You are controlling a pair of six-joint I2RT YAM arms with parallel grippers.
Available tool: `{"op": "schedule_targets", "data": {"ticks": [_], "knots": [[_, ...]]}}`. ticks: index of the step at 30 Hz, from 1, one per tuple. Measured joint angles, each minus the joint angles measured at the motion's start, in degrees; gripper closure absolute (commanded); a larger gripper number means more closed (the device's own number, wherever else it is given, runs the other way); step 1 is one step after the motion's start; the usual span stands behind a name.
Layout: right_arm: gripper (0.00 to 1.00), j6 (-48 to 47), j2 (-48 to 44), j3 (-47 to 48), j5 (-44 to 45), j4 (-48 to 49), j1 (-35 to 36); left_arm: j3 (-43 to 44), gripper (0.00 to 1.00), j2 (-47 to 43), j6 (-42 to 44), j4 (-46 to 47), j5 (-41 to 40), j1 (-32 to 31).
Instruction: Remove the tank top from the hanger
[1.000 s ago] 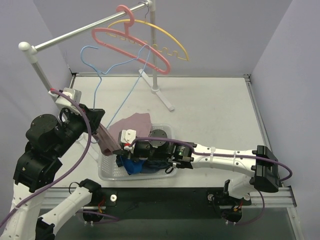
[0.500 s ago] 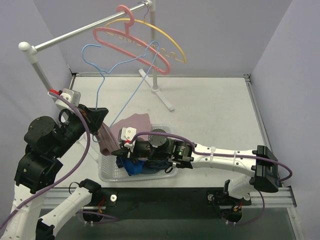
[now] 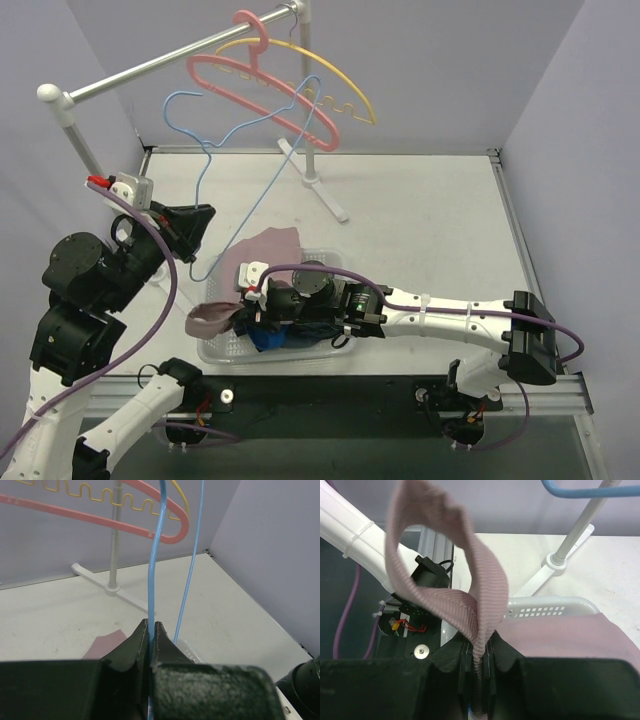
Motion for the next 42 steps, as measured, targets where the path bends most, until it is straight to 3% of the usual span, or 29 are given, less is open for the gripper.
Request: {"op": "schedule_targets", "data": {"ticks": [5, 9, 19, 27, 33, 42], "knots": [[1.00, 1.20, -0.02, 0.00, 0.07, -0.13, 0.00, 0.24, 1.00, 0.09, 1.05, -0.63, -6.03, 0.00], [1.00, 3.28, -0.11, 3.21, 1.75, -5.53, -0.07, 1.90, 1.00, 0.28, 3.13, -2.64, -11.21, 0.00], [1.00, 3.76, -2.56, 26.77, 3.15, -16.52, -0.52, 9.68, 1.00, -3.37, 4.92, -6.71, -18.49, 0.00], [1.00, -0.72, -4.13, 40.46, 4.79, -16.41, -2.32, 11.87, 1.00, -5.38, 5.77, -8.04, -22.08, 0.00], [1.00, -0.28, -0.26, 49.64, 5.42, -16.13, -6.69, 11.89, 1.00, -5.38, 6.73, -9.94, -23.47, 0.00], [1.00, 2.36, 3.41, 50.29, 4.42, -16.15, -6.91, 11.89, 1.00, -5.73, 7.91, -11.82, -25.20, 0.00]]}}
